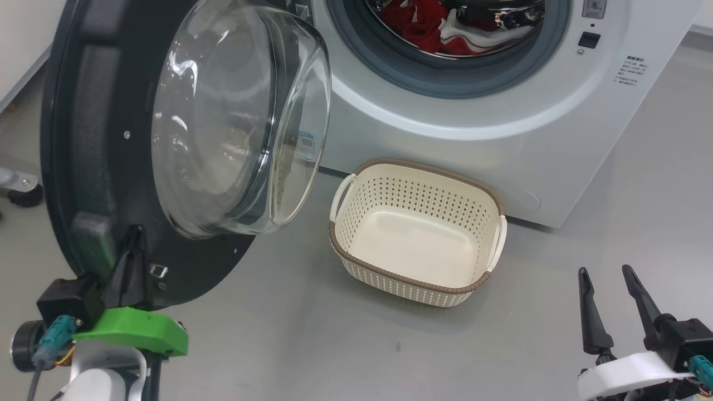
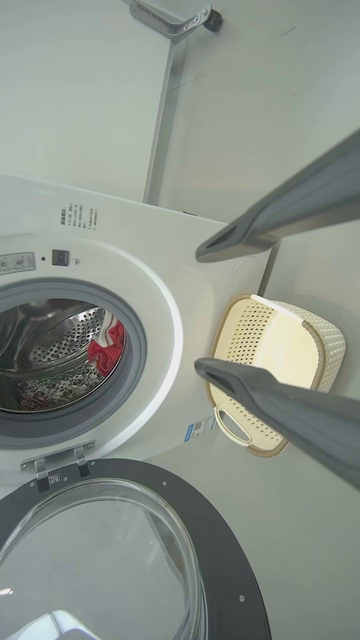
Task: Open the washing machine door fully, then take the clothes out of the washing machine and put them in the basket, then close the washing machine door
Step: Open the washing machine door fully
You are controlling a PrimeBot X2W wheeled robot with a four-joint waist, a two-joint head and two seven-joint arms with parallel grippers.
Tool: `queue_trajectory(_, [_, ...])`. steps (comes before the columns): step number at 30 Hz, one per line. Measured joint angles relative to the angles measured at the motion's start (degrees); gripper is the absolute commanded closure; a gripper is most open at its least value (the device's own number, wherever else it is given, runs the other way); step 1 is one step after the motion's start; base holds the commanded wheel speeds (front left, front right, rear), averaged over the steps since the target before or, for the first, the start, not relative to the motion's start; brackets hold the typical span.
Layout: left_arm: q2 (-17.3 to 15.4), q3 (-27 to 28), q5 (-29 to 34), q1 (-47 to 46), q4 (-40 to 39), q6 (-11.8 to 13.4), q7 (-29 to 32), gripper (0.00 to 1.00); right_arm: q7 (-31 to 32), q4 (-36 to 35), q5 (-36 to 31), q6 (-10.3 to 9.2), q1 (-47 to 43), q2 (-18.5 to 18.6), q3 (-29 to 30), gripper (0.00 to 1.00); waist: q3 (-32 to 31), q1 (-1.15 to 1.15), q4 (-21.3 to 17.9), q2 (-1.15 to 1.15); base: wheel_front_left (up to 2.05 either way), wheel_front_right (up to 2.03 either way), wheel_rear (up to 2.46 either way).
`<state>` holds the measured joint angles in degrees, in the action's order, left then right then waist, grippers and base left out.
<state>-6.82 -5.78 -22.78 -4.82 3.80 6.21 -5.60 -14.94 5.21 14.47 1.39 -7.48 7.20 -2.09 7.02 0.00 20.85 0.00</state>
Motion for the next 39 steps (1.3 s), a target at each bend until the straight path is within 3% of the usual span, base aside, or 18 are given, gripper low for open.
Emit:
queue_trajectory(25, [-4.01, 8.86, -1.41, -12.18, 12.63, 0.03, -1.60, 1.00, 0.00, -1.13, -0.52, 1.10, 2.32, 2.38, 0.21, 0.00, 5.32, 0.00, 0.40, 0.00, 0.00, 0.00, 0.00])
queue_trajectory(39, [-4.61, 12.10, -2.50, -15.39, 18.29, 0.04, -4.66, 1.00, 0.00, -1.05, -0.53, 1.51, 2.77, 2.45, 0.20, 0.00, 5.70, 0.00, 0.05, 0.00, 0.00, 0.00, 0.00])
